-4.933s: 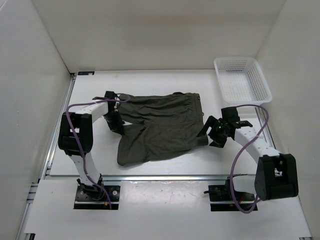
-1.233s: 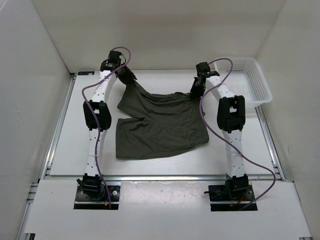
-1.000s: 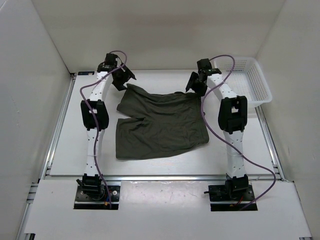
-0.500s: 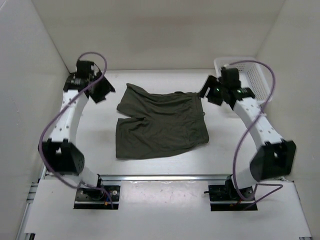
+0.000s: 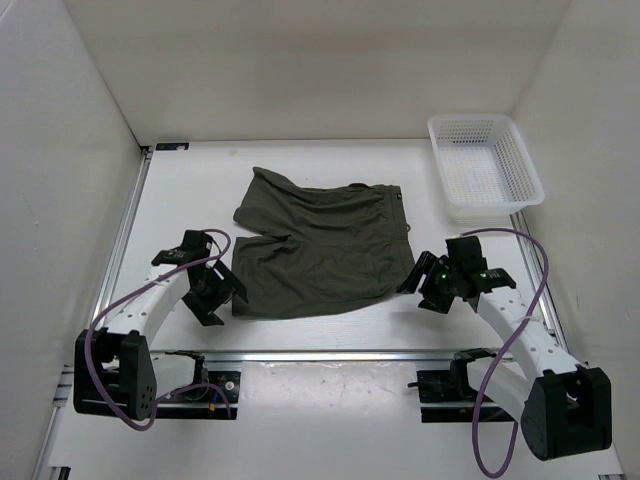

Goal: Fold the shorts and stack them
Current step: Fold the shorts

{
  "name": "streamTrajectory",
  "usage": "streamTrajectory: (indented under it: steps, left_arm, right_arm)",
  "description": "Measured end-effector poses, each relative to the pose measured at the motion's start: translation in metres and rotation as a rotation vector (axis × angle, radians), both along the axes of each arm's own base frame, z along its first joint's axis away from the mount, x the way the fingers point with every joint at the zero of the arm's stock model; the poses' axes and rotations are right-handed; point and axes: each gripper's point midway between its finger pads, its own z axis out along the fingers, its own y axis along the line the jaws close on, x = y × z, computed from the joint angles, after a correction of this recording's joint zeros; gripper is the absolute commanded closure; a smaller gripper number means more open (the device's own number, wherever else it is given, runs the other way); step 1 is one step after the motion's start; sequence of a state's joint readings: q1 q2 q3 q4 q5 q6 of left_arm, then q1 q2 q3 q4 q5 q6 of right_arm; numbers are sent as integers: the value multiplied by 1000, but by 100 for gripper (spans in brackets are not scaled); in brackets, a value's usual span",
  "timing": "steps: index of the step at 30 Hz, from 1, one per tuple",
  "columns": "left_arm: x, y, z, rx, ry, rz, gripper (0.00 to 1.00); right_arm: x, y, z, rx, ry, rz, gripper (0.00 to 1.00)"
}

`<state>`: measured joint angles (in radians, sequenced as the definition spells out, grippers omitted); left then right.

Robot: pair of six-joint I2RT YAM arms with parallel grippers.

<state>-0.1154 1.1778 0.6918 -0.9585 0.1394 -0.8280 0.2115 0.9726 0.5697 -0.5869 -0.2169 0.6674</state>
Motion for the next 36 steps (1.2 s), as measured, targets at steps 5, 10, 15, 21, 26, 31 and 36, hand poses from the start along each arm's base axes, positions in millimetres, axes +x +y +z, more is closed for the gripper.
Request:
streamTrajectory:
  steps: [5, 10, 15, 21, 26, 31, 36]
  left_arm:
    - [5, -4, -12, -5, 1, 16, 17]
    - [10, -6, -23, 2, 26, 31, 67]
    - [18, -6, -25, 16, 22, 26, 90]
    - [28, -7, -14, 10, -32, 28, 90]
    - [35, -8, -7, 6, -65, 29, 90]
    - [31, -7, -1, 4, -70, 37, 90]
    - [21, -7, 32, -28, -185, 83, 90]
  right_arm:
    - [7, 6, -1, 31, 0, -1, 24]
    - [18, 10, -11, 47, 14, -20, 28]
    - [27, 9, -26, 54, 49, -51, 36]
    - [36, 10, -37, 48, 62, -63, 50]
    - [44, 11, -49, 48, 75, -69, 89]
    - [43, 8, -51, 27, 79, -74, 100]
    - [33, 0, -28, 5, 8, -68, 100]
